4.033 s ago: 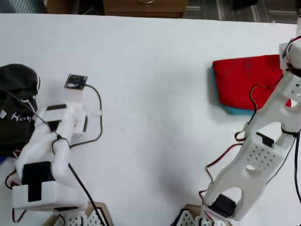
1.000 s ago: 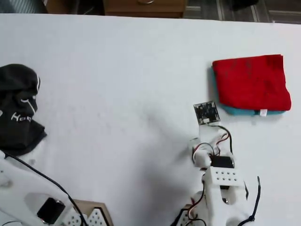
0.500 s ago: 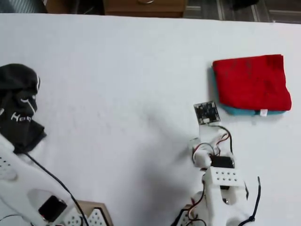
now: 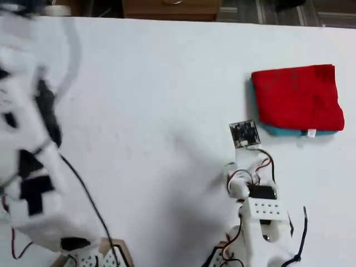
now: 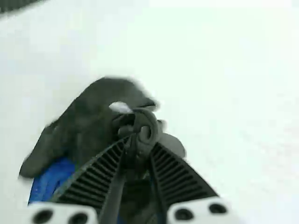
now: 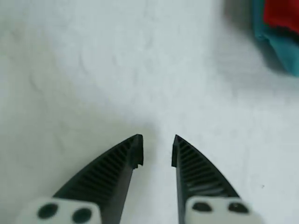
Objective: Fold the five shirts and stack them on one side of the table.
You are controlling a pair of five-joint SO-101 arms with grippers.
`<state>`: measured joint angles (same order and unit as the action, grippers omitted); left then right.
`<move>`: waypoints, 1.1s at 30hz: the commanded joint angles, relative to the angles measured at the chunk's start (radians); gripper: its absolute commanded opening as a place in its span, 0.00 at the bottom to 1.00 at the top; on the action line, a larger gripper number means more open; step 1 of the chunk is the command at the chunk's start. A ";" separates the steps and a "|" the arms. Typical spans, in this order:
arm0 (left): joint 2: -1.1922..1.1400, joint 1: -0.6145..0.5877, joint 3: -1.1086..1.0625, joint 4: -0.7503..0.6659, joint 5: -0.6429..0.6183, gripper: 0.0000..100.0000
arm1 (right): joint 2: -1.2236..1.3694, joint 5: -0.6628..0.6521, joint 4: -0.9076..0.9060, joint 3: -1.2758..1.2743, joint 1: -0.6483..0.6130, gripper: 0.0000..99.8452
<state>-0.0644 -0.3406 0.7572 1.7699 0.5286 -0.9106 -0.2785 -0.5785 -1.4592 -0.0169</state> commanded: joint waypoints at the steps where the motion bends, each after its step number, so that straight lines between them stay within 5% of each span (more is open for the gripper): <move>1: 0.203 0.298 -0.096 0.012 -0.011 0.02 | -0.027 0.006 0.025 0.005 0.005 0.11; 7: 0.350 0.589 -0.143 0.009 -0.012 0.02 | -0.028 0.052 0.027 0.009 0.093 0.11; 16: 0.543 0.718 -0.159 0.015 -0.153 0.02 | -0.028 0.117 0.053 0.008 0.119 0.11; 25: 0.697 0.457 -0.691 0.008 -0.114 0.03 | -0.004 0.086 0.005 0.081 0.102 0.11; 33: 0.749 0.087 -1.173 -0.095 0.098 0.03 | 0.248 0.044 -0.240 0.557 -0.042 0.13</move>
<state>0.6521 -0.1258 -0.3092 1.7300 0.5746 -0.7541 -0.2248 -0.7365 -1.1216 -0.0031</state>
